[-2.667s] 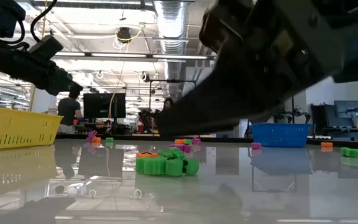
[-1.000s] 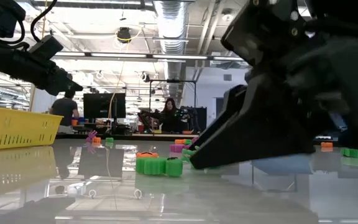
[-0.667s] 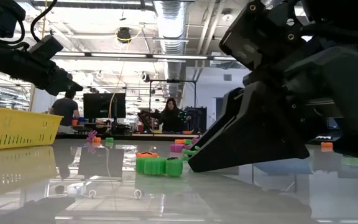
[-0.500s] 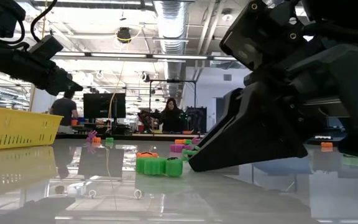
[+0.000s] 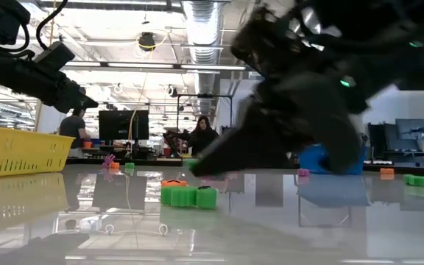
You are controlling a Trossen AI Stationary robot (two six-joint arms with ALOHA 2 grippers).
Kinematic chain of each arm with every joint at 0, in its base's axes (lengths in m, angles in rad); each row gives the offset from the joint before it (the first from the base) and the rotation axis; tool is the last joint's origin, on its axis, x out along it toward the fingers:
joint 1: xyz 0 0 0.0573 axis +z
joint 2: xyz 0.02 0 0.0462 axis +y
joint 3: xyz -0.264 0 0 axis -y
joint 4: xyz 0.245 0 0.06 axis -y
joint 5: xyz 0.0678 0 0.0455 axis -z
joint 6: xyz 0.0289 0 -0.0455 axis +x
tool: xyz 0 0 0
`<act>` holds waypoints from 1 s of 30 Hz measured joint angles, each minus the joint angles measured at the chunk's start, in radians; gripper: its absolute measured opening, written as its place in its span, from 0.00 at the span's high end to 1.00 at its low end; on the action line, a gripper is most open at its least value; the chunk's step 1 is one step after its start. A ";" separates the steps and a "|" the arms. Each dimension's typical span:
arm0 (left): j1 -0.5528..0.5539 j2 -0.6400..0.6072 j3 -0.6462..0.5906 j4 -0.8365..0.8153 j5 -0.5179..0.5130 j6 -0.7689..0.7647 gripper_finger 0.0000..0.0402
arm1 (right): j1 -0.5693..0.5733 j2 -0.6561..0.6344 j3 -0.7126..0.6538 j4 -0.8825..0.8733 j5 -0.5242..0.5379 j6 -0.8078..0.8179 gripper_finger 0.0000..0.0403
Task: Sort Halloween decoration
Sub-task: Put the green skeleton toy into the yellow bin
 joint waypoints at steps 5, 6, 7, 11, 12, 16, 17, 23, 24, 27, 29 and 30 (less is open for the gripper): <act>0.000 0.000 0.000 0.000 0.000 0.000 0.96 | -0.045 -0.001 0.092 0.001 -0.036 -0.087 0.84; 0.000 0.000 0.000 0.000 0.000 0.000 0.96 | -0.055 -0.001 0.114 0.001 -0.054 -0.105 0.84; 0.000 0.000 0.000 0.000 0.000 0.000 0.96 | -0.067 -0.001 0.134 0.001 -0.077 -0.124 0.84; 0.000 0.000 0.000 0.000 0.000 0.000 0.96 | -0.118 0.005 0.212 0.003 -0.146 -0.155 0.83; 0.000 0.000 0.000 0.000 0.000 0.000 0.96 | -0.133 0.005 0.228 0.002 -0.163 -0.155 0.83; 0.000 0.000 0.000 0.000 0.000 0.000 0.96 | -0.200 0.005 0.274 0.025 -0.210 -0.145 0.83; 0.000 0.000 0.000 0.000 0.000 0.000 0.96 | -0.218 0.005 0.277 0.046 -0.211 -0.130 0.83; 0.000 0.000 0.000 0.000 0.001 0.000 0.96 | -0.307 0.071 0.313 0.319 -0.301 -0.042 0.83; 0.000 0.000 0.000 0.000 0.001 0.000 0.96 | -0.314 0.101 0.336 0.332 -0.324 -0.033 0.83; 0.000 0.000 0.000 0.001 0.001 0.000 0.96 | -0.326 0.244 0.500 0.304 -0.365 -0.027 0.83; 0.000 0.000 0.000 0.001 0.001 0.000 0.96 | -0.330 0.326 0.635 0.226 -0.385 -0.029 0.83; 0.000 0.000 0.000 0.001 0.001 0.000 0.96 | -0.337 0.361 0.704 0.187 -0.393 -0.031 0.83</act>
